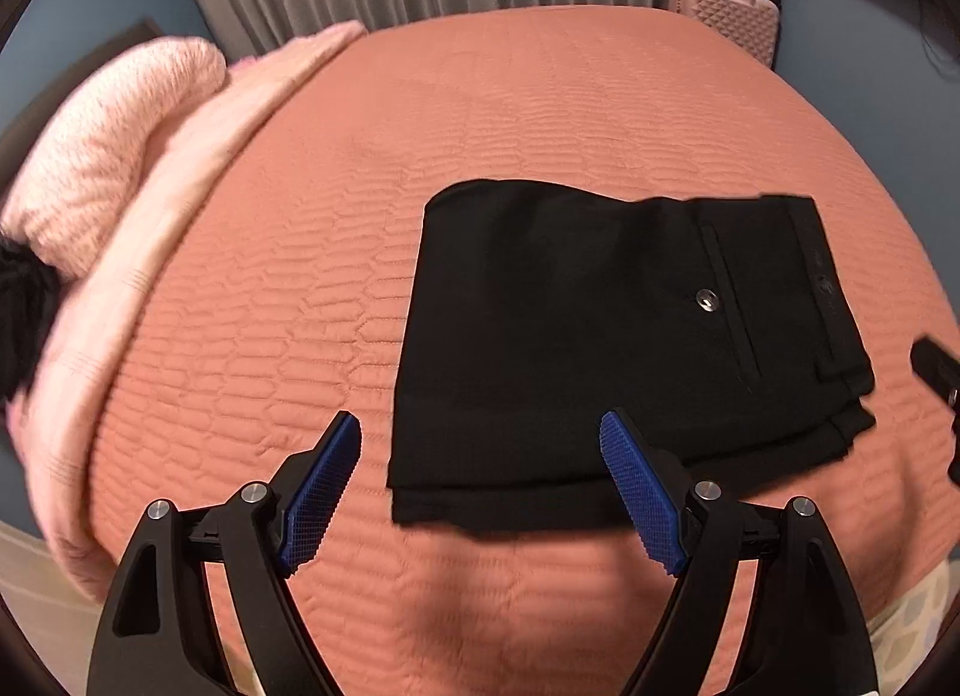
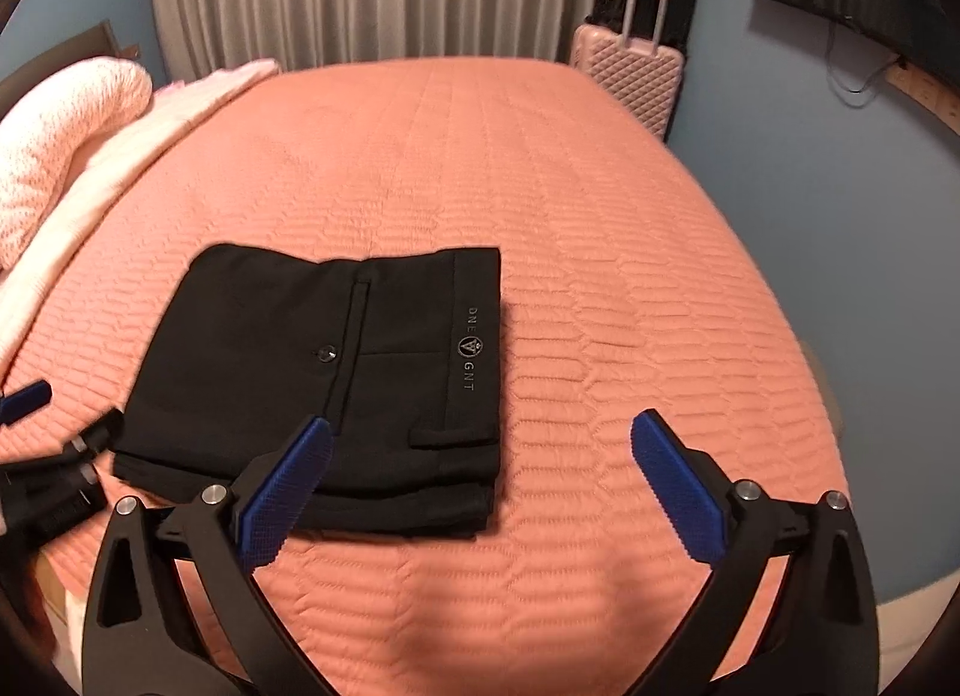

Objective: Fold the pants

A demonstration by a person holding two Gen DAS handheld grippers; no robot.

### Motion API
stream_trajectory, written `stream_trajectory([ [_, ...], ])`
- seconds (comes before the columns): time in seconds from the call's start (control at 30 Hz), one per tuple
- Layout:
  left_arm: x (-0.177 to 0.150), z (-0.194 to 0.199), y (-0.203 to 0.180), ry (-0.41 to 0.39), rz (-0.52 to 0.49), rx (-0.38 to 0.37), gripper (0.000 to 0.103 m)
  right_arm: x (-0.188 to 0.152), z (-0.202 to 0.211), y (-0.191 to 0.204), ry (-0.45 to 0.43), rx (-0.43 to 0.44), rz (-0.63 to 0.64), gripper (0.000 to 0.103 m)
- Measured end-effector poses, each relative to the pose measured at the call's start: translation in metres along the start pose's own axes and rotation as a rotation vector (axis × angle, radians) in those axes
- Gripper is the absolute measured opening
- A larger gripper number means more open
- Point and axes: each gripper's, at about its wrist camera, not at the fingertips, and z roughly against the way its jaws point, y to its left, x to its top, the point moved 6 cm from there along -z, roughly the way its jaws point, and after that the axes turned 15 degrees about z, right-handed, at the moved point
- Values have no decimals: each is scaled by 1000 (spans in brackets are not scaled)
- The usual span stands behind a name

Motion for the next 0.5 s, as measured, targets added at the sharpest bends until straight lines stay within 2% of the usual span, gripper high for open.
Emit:
stream_trajectory([
  [0.1,22,-42,21,43,92,-40,80,2,-40,-6,55,36,-3,98],
  [0.2,31,-94,36,174,169,-102,80,-1,-79,-11,113,100,-41,98],
  [0.27,30,-118,38,260,207,-195,80,-3,-96,-12,134,148,-71,98],
  [0.3,27,-127,37,309,232,-258,81,-6,-107,-11,146,204,-92,98],
  [0.37,26,-133,39,313,266,-325,83,-11,-120,-10,163,260,-127,98],
  [0.43,26,-132,40,304,261,-363,84,-20,-132,-7,177,363,-187,98],
  [0.5,23,-131,41,299,226,-394,84,-25,-133,-10,135,387,-233,98],
])
